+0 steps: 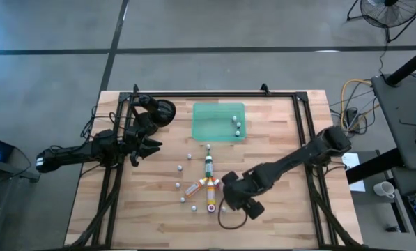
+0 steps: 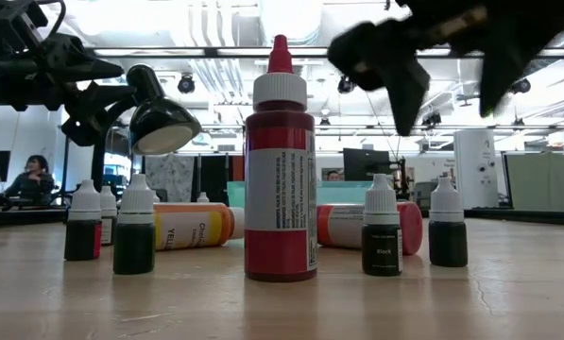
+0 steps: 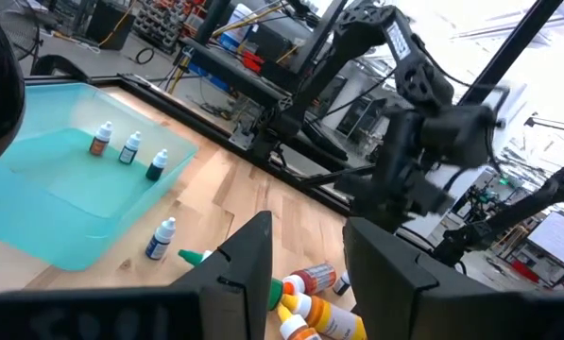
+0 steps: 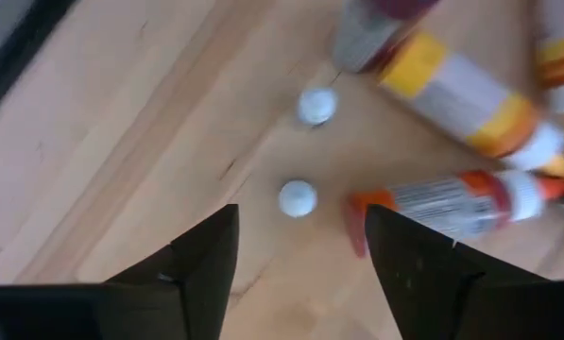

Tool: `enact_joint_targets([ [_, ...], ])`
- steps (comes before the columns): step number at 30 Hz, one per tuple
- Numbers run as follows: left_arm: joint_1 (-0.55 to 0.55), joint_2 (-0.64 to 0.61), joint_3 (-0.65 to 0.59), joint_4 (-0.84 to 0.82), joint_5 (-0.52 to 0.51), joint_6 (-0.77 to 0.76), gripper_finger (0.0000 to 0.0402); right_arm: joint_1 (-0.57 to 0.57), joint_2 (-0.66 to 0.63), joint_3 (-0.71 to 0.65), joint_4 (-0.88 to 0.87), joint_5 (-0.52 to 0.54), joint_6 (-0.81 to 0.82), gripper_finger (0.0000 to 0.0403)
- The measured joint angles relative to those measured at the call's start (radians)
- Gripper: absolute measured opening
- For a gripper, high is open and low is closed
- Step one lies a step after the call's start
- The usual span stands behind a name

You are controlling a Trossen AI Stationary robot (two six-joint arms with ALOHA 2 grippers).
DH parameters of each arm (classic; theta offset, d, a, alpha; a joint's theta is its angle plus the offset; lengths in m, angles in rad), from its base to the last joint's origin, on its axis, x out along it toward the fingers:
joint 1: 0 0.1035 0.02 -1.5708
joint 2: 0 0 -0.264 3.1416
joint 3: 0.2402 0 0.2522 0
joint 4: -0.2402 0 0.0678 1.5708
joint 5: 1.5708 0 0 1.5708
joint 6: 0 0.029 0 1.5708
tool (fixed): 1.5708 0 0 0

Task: Pick & Place food coloring
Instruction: Put the bottom right small green food coloring bottle into the bin

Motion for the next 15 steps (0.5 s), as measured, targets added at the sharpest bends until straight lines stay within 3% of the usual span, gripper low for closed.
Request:
enact_joint_targets([
  [15, -0.001, 0.0, 0.0, 0.0, 0.0, 0.0, 0.0106, 0.018, 0.092, -0.001, -0.002, 0.035, 0.117, 0.0238],
])
